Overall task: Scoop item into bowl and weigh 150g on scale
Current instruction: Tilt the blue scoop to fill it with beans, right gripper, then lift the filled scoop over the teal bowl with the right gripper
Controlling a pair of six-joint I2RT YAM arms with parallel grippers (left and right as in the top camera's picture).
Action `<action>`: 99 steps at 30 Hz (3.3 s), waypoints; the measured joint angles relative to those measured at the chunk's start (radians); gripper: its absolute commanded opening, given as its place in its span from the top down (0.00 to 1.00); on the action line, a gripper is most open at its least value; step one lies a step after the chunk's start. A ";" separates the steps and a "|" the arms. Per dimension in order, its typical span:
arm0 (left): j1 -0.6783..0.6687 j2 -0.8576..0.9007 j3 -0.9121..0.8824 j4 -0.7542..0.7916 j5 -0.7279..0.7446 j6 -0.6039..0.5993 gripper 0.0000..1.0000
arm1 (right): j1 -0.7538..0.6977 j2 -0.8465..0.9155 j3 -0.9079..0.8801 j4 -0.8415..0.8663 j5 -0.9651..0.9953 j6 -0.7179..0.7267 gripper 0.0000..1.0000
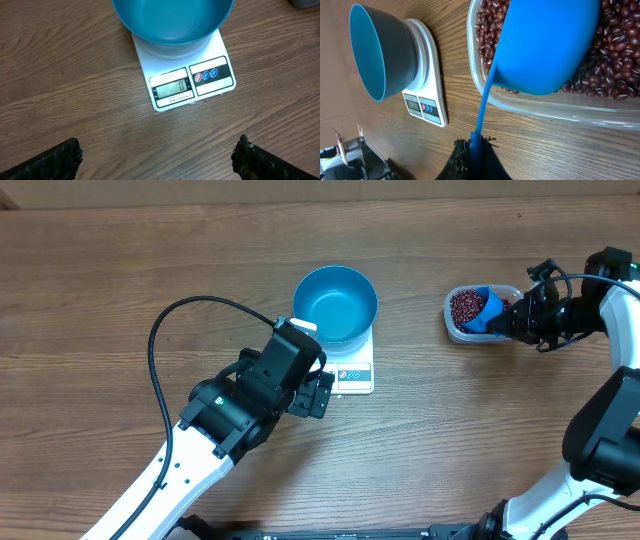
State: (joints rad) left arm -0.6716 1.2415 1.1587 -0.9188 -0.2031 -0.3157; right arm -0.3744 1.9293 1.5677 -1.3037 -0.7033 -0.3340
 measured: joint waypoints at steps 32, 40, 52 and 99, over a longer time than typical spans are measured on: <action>0.000 0.000 0.000 0.000 0.000 0.000 0.00 | -0.182 0.000 -0.143 0.060 -0.190 -0.037 0.96; 0.000 0.000 0.000 0.000 0.000 0.000 0.01 | -0.187 0.000 -0.144 0.051 -0.283 -0.064 0.96; 0.000 0.000 0.000 0.000 0.000 0.000 0.00 | -0.189 0.000 -0.144 0.046 -0.319 -0.068 0.96; 0.000 0.000 0.000 0.000 0.000 0.000 0.01 | 0.515 -0.096 0.091 0.233 -0.058 0.246 0.96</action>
State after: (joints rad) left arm -0.6716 1.2415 1.1587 -0.9188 -0.2028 -0.3157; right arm 0.1410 1.8336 1.6585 -1.0710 -0.7616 -0.0879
